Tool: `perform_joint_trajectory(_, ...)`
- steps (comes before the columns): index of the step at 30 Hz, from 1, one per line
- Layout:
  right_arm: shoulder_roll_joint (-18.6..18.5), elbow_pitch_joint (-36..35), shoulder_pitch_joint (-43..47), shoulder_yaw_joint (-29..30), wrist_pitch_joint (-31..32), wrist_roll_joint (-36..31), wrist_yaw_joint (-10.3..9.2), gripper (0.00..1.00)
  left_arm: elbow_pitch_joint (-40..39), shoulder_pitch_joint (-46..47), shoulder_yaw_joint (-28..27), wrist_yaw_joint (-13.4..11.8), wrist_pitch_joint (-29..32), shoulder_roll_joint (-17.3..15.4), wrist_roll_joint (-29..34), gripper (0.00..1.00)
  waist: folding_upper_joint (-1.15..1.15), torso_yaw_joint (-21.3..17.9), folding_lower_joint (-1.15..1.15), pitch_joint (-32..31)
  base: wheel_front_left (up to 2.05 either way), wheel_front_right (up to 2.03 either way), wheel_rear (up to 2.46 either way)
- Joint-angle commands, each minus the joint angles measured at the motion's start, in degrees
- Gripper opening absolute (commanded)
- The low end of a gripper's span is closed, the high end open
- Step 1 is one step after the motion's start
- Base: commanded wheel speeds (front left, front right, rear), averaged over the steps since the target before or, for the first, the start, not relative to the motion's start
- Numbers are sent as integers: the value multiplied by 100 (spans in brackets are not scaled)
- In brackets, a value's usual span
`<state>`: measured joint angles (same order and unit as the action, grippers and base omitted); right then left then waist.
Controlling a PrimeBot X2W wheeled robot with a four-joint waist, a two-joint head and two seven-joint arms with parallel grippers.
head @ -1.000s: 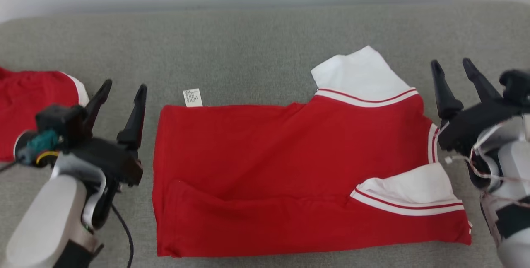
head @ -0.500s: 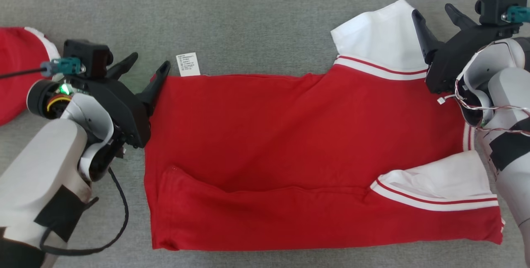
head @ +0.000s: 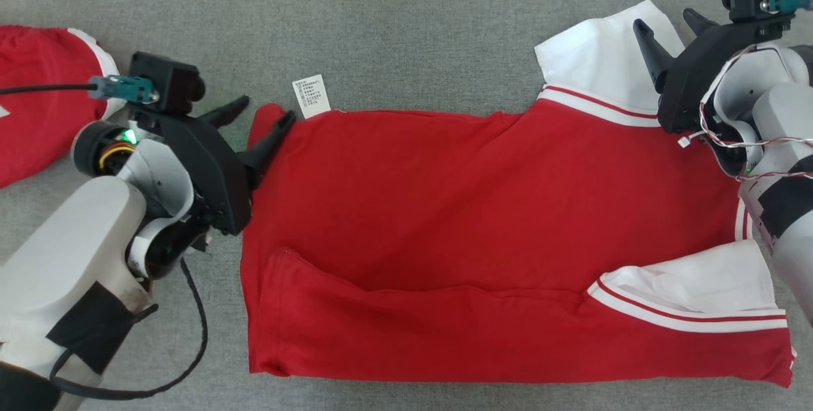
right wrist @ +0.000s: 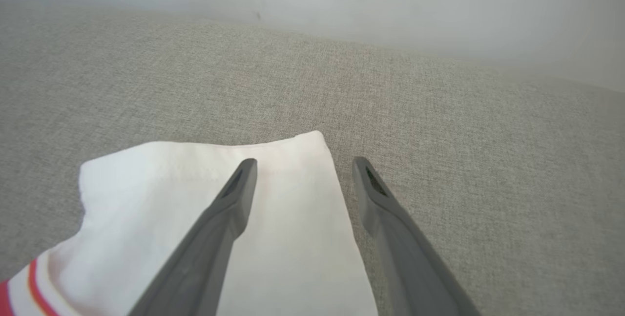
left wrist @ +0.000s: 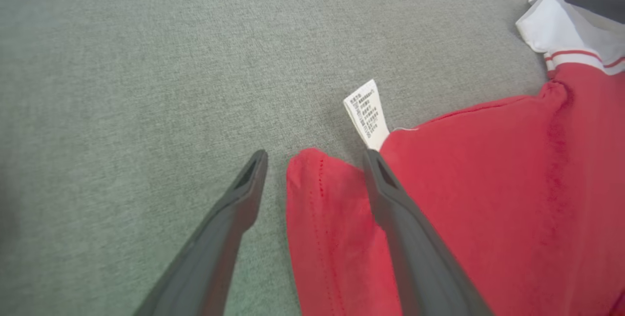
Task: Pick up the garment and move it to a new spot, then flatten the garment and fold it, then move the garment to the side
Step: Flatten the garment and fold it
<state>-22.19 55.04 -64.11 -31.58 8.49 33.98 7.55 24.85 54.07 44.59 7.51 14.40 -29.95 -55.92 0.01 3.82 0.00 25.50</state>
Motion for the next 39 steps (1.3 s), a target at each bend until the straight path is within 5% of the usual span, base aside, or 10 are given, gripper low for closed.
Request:
perform_joint_trajectory(1,-24,26,-57,-29,2,46,-14,100,-20,40,30,-8,28,14,-20,100,-1,17,0,17,0,0,0)
perform_joint_trajectory(15,74,528,-566,-802,178,294,-14,100,208,61,272,-26,513,139,-445,100,-1,61,0,145,0,0,0)
perform_joint_trajectory(16,78,572,-619,-862,210,286,-14,100,256,74,285,-28,568,159,-467,88,-1,65,0,156,0,0,0)
perform_joint_trajectory(17,84,619,-665,-914,246,286,-14,100,290,89,296,-27,589,174,-474,41,-1,68,0,165,0,0,0)
perform_joint_trajectory(19,84,732,-747,-1009,342,269,-14,100,346,112,301,-18,649,225,-536,0,-1,83,0,183,0,0,0)
perform_joint_trajectory(28,206,1410,-1077,-1163,696,300,-14,100,441,290,319,-11,529,346,-583,0,-1,178,0,261,0,0,0)
perform_joint_trajectory(29,230,1449,-1081,-1177,777,314,-14,88,454,314,303,-10,484,352,-591,0,-1,180,0,266,0,0,0)
perform_joint_trajectory(30,250,1482,-1077,-1193,853,342,-13,38,462,338,304,-9,437,352,-581,0,-1,180,0,269,0,0,0)
perform_joint_trajectory(32,266,1531,-1097,-1210,913,378,-14,0,476,365,305,-7,358,356,-551,0,-1,174,0,270,0,0,0)
perform_joint_trajectory(39,217,1419,-1153,-1160,217,482,-14,0,590,398,227,-11,-192,384,-437,0,-1,97,0,127,0,0,0)
